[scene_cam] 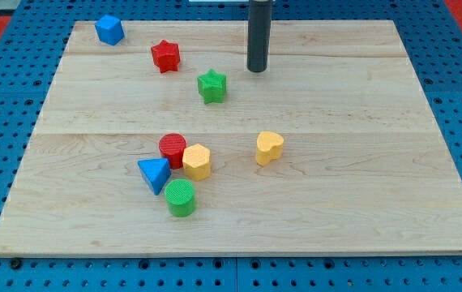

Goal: Move the blue cube to the top left corner

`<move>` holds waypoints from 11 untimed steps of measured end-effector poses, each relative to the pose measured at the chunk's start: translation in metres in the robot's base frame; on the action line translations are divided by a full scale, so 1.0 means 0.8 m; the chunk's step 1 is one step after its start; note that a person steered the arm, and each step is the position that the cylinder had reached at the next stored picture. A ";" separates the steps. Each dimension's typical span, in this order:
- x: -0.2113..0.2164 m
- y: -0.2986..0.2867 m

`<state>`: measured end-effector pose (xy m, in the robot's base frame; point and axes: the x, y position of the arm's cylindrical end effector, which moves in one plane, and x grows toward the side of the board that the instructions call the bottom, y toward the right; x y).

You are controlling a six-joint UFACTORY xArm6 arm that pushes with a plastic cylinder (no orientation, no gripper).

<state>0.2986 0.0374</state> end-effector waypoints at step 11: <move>0.018 0.011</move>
